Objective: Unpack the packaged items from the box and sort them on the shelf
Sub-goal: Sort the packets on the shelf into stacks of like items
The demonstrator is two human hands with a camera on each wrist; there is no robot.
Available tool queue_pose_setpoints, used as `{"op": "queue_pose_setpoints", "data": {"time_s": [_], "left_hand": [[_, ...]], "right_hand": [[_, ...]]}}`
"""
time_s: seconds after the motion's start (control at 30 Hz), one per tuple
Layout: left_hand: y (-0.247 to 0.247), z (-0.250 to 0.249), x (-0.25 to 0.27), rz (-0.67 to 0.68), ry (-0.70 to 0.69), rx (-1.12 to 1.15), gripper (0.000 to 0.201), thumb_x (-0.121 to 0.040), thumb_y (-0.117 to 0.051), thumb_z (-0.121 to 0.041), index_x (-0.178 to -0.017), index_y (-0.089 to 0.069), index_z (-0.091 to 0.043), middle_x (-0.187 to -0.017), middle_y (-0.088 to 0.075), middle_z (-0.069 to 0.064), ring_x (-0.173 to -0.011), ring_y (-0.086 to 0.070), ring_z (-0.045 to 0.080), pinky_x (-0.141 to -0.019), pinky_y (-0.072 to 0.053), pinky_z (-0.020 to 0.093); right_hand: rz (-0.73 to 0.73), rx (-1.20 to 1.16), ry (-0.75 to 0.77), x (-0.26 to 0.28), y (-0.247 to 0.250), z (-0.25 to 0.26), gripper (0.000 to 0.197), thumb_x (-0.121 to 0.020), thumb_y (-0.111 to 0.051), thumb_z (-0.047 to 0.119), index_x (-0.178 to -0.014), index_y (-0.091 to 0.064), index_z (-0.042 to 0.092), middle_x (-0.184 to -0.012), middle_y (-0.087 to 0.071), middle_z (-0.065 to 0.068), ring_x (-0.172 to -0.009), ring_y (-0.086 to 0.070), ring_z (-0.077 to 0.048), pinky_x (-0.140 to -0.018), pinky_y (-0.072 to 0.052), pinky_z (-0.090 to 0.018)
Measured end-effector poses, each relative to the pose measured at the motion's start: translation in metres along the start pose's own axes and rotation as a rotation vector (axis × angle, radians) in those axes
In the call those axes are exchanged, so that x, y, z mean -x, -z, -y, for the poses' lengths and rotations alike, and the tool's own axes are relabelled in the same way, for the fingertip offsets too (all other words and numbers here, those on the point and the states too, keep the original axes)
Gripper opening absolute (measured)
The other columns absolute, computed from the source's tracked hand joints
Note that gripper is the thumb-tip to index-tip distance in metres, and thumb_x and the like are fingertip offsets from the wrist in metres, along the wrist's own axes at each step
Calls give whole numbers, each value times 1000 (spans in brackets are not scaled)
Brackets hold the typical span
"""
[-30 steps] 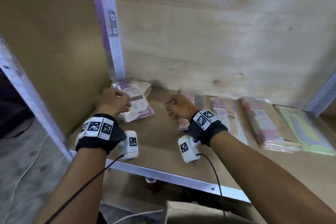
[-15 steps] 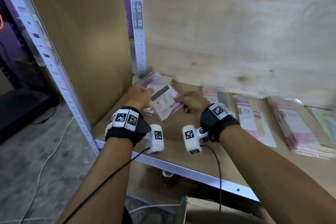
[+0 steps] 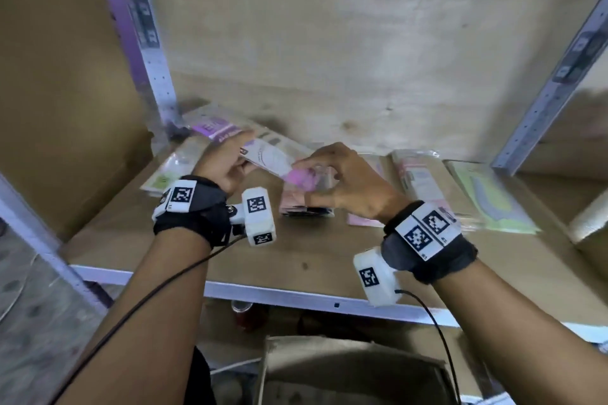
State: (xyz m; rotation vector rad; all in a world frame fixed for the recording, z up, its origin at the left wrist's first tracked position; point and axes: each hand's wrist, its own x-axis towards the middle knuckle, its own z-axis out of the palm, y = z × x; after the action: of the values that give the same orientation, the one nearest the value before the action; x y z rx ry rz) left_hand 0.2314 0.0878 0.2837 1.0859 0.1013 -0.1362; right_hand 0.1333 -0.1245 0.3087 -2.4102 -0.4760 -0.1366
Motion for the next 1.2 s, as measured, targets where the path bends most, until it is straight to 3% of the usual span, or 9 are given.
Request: {"op": "queue_pose_setpoints", "data": {"time_s": [0.07, 0.2, 0.33, 0.4, 0.63, 0.8, 0.97, 1.07, 1.2], "left_hand": [[-22, 21, 5, 63, -11, -89, 14, -89, -69, -6, -100, -62, -7, -80, -78, 5, -77, -76, 18, -61, -59, 27], [-65, 54, 13, 259, 75, -266, 25, -88, -72, -10, -112, -64, -8, -88, -78, 6, -84, -75, 20, -67, -61, 33], [-102, 84, 15, 344, 27, -340, 16, -87, -72, -8, -102, -67, -9, -91, -76, 7, -80, -74, 19, -72, -59, 39], [-113, 94, 13, 331, -25, -375, 10, -85, -76, -9, -90, -69, -16, -86, -78, 2, -80, -75, 17, -77, -59, 39], [-116, 94, -9, 63, -139, -249, 17, -78, -83, -24, -90, -73, -16, -78, -78, 1, -67, -74, 13, -58, -56, 22], [-108, 96, -23, 38, -223, -537, 34, -68, -79, -57, -77, -77, -25, -70, -75, -1, -54, -66, 14, -55, -47, 28], [-104, 94, -28, 37, -311, -722, 41, -74, -60, -63, -52, -62, -29, -48, -54, -8, -50, -52, 17, -65, -49, 43], [-100, 91, -23, 75, -352, -819, 49, -77, -55, -75, -61, -60, -29, -60, -60, -8, -58, -57, 14, -74, -48, 39], [-93, 83, -7, 180, -208, -823, 63, -66, -60, -87, -72, -66, -24, -81, -68, 14, -76, -68, 36, -82, -53, 48]], "right_hand": [[-71, -146, -100, 18, 9, -24, 35, -76, -84, 29, -110, -76, 23, -105, -62, 20, -101, -53, 16, -84, -42, -5], [-290, -289, -352, 48, 25, -73, 32, -82, -78, 40, -108, -69, 24, -109, -68, 13, -94, -59, 13, -76, -45, -5], [-93, -648, -513, 73, 39, -105, 42, -84, -78, 30, -121, -65, 14, -118, -72, -9, -111, -68, -29, -97, -54, -41], [-84, -687, -483, 81, 44, -113, 35, -86, -76, 21, -118, -67, 9, -120, -70, -16, -114, -65, -37, -100, -49, -48], [-54, -749, -420, 107, 65, -133, 27, -91, -69, 9, -118, -67, 5, -122, -68, -20, -109, -65, -32, -103, -45, -44], [-44, -761, -417, 124, 69, -141, 31, -89, -70, 5, -120, -66, 3, -112, -70, -13, -103, -66, -24, -98, -48, -37], [-19, -731, -416, 133, 63, -141, 37, -91, -68, 4, -127, -62, 2, -127, -67, -17, -120, -63, -31, -106, -49, -41], [-7, -718, -397, 138, 64, -139, 32, -91, -67, 2, -123, -65, 5, -123, -69, -15, -109, -68, -21, -98, -53, -32], [19, -732, -373, 141, 63, -138, 32, -92, -65, 0, -123, -63, 4, -121, -70, -15, -105, -68, -21, -96, -54, -34]]}}
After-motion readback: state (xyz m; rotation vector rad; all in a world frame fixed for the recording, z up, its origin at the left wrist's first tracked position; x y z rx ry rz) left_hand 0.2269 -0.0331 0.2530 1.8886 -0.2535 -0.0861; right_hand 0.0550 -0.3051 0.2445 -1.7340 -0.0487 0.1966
